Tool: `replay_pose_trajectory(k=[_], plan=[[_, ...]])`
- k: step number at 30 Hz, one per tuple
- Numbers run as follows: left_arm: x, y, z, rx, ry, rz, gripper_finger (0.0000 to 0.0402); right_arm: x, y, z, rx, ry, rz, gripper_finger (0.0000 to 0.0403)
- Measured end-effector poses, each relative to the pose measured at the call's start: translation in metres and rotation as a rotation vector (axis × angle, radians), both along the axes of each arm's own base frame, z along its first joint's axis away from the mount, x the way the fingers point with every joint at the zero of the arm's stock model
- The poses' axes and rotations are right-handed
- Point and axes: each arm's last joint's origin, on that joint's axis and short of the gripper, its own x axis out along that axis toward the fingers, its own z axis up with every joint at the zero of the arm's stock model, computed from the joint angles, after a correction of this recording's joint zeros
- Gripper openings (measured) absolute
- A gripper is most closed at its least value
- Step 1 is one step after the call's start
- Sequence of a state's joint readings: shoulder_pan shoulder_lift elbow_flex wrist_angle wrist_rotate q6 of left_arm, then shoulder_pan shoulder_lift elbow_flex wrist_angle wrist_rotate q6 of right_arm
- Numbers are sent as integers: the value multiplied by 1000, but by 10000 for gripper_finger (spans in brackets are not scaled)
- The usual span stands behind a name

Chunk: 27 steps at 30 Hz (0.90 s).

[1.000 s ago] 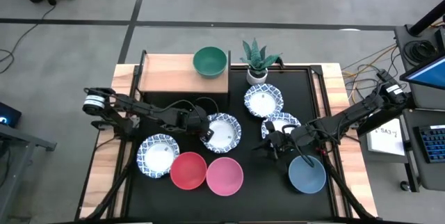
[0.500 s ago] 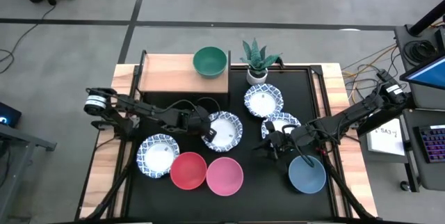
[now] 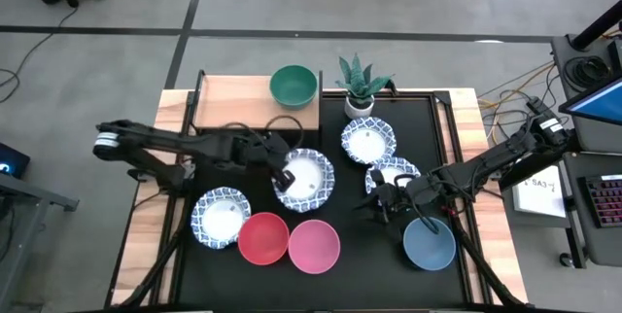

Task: Place and stack bowls onto a shelf
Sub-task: Put the white bowl on the shelf

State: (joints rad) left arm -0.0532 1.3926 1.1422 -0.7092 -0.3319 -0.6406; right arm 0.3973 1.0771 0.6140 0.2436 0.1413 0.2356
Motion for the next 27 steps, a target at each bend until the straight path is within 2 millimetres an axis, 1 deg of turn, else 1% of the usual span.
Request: replay_pose_trajectory(k=[4,7,10,13,17,21,24,27], plan=[[-25,2,46,36,-24,-41,0,0,0,0,0,0,0,118],[-50,4,78,94,-30,-28,0,0,0,0,0,-1,-1,118],[-80,11,103,160,-15,41,0,0,0,0,1,-4,-1,118],[-109,15,121,208,-29,110,0,0,0,0,3,-8,-1,118],[-143,21,138,259,-118,195,0,0,0,1,5,-14,-1,118],[-171,34,146,376,-167,385,0,1,0,3,11,-28,-2,118],[-184,45,148,431,-146,496,0,1,0,3,11,-28,-2,118],[-192,56,148,459,-95,586,0,1,0,3,11,-28,-2,118]])
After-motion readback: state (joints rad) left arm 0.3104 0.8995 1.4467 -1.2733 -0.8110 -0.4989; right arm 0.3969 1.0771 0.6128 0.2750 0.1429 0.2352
